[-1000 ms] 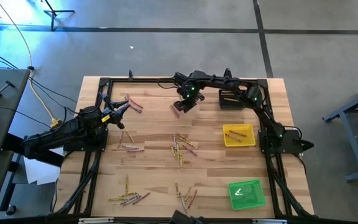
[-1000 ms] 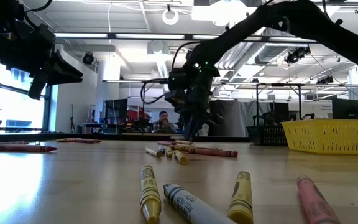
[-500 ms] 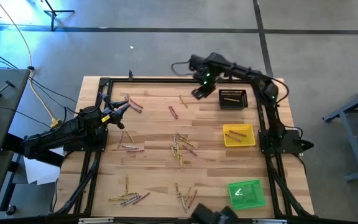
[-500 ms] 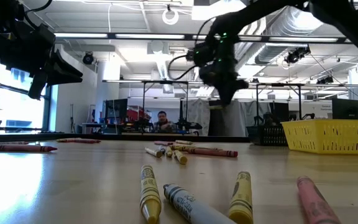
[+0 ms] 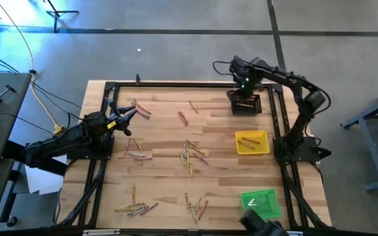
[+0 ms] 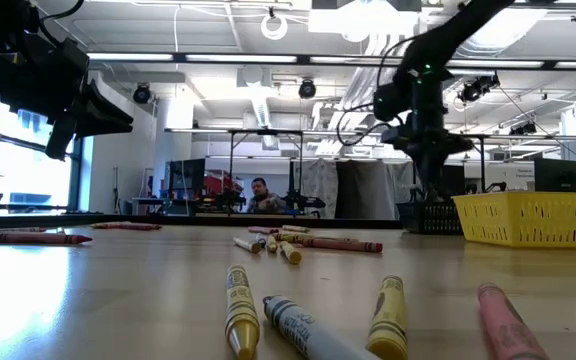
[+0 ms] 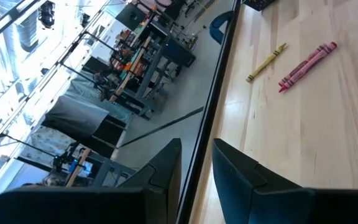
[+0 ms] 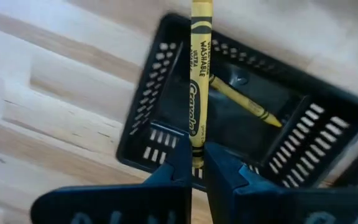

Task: Sort crayons
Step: Put the yellow crayon into the black bin, then put the red crayon into the yellow bin

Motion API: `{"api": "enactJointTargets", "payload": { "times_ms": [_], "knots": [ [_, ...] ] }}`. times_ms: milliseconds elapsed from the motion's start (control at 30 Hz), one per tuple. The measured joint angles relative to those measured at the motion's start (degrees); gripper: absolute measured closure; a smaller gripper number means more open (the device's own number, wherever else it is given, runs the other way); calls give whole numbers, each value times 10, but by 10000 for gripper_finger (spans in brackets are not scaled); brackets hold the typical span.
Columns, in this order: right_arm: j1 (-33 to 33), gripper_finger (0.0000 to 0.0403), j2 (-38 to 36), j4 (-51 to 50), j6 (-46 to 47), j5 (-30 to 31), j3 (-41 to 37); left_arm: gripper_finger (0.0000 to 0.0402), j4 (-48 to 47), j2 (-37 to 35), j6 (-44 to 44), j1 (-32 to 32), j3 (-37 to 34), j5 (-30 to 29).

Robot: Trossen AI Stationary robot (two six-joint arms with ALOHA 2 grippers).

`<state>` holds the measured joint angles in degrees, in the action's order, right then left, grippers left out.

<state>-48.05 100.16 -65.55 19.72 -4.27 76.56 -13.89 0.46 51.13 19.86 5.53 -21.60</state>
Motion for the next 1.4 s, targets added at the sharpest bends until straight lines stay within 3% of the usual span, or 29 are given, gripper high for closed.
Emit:
{"api": "enactJointTargets", "payload": {
  "times_ms": [233,500,700,833,1233,1400],
  "knots": [
    [0,366,-35,34,13,-2,-85,324,0,0,0,0,0,0],
    [1,319,-55,37,17,13,-88,324,0,0,0,0,0,0],
    [13,313,-90,70,60,-12,-88,324,0,0,0,0,0,0],
    [46,314,-126,164,80,-39,-88,324,0,0,0,0,0,0],
    [169,314,-164,570,86,-26,-87,324,0,0,0,0,0,0],
    [210,314,-163,636,88,-25,-87,324,0,0,0,0,0,0]
  ]
}}
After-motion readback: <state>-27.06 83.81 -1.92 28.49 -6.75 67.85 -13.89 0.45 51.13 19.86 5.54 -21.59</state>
